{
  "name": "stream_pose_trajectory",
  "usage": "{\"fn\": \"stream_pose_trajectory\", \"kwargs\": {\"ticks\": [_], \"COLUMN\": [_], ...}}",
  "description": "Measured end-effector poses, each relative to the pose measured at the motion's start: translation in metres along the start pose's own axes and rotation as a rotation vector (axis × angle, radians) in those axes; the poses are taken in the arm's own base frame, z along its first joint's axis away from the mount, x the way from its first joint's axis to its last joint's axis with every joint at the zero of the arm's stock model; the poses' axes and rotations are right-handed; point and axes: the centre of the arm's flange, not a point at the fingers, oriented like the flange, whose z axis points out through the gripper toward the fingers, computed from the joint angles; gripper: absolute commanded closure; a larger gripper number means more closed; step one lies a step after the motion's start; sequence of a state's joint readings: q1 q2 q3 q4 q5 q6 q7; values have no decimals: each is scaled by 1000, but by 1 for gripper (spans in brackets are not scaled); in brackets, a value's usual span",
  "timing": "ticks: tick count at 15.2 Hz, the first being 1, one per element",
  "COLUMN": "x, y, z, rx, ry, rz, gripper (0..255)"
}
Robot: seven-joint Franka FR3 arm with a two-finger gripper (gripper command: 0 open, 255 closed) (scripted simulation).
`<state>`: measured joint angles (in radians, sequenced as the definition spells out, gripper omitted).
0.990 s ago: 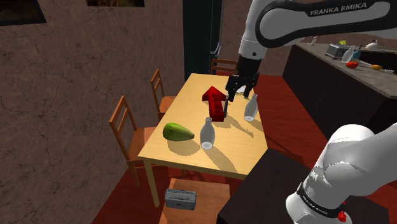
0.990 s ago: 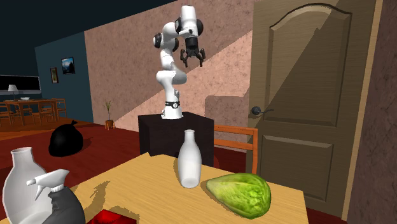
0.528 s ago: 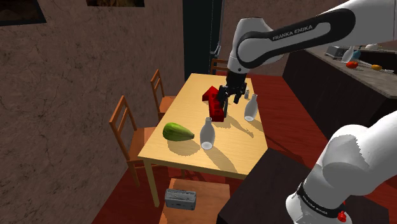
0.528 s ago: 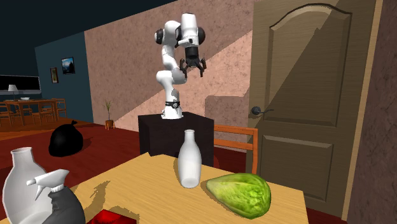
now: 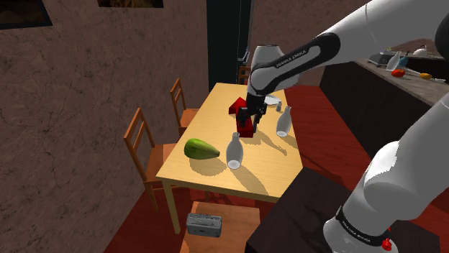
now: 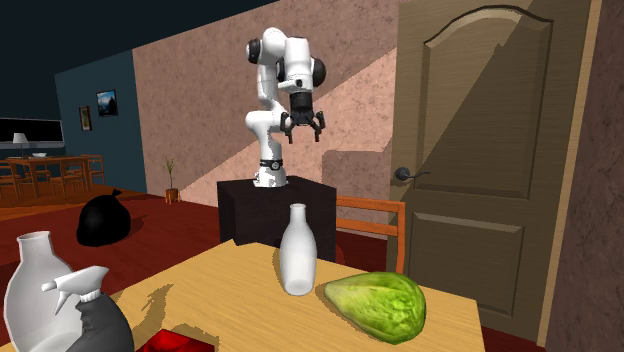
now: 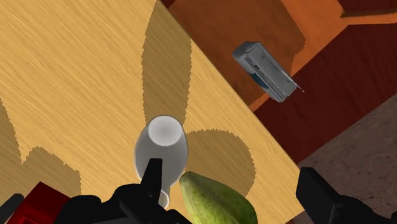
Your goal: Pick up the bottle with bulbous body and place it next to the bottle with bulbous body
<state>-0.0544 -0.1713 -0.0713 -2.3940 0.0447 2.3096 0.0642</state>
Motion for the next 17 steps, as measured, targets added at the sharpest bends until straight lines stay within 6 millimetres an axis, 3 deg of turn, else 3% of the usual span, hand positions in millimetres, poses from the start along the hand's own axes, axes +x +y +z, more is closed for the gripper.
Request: {"fn": "stream_pose_trajectory", "kwargs": {"ticks": [17], "x": [135], "y": [56], "z": [167], "rx": [-49], "ry": [39], "rz": [42], "gripper": [0]}}
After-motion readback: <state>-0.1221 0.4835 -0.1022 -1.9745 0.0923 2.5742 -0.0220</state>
